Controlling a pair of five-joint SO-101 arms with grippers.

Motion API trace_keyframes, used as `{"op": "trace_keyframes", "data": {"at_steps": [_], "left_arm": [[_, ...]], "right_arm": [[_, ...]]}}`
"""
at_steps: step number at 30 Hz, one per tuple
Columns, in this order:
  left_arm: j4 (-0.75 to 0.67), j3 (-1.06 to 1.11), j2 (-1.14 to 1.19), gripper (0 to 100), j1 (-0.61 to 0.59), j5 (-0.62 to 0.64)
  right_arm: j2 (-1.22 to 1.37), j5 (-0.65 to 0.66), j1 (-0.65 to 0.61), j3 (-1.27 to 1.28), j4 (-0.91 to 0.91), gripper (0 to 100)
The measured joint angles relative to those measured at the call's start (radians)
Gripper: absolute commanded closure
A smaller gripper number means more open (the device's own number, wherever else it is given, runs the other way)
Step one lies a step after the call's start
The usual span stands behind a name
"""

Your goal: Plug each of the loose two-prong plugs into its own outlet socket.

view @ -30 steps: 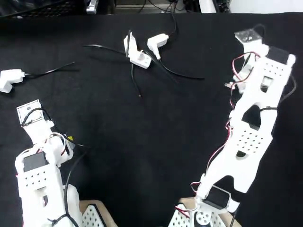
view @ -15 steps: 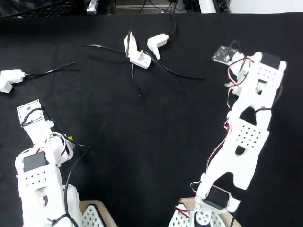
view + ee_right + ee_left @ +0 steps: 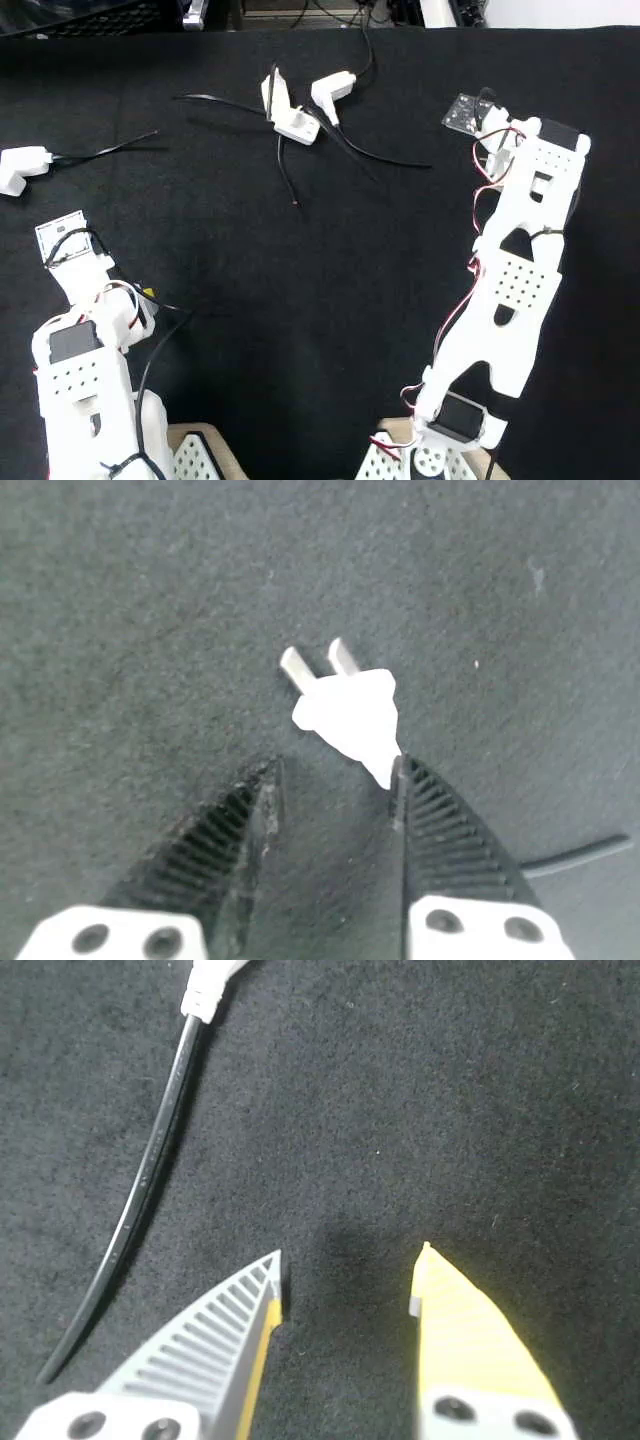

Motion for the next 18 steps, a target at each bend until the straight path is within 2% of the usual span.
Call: {"op": "trace_keyframes", "data": {"at_steps": [7, 12, 18], "left_arm": [[0.000, 0.000, 0.000, 79, 0.000, 0.000], [0.000, 0.000, 0.000, 79, 0.000, 0.000], [0.000, 0.000, 0.000, 79, 0.000, 0.000]], "right_arm": [[0.087, 0.032, -0.005, -0.058, -0.077, 84.1], [0.157, 0.044, -0.011, -0.138, -0.080, 99.1], [0.215, 0.046, -0.011, -0.295, 0.011, 98.6]]}}
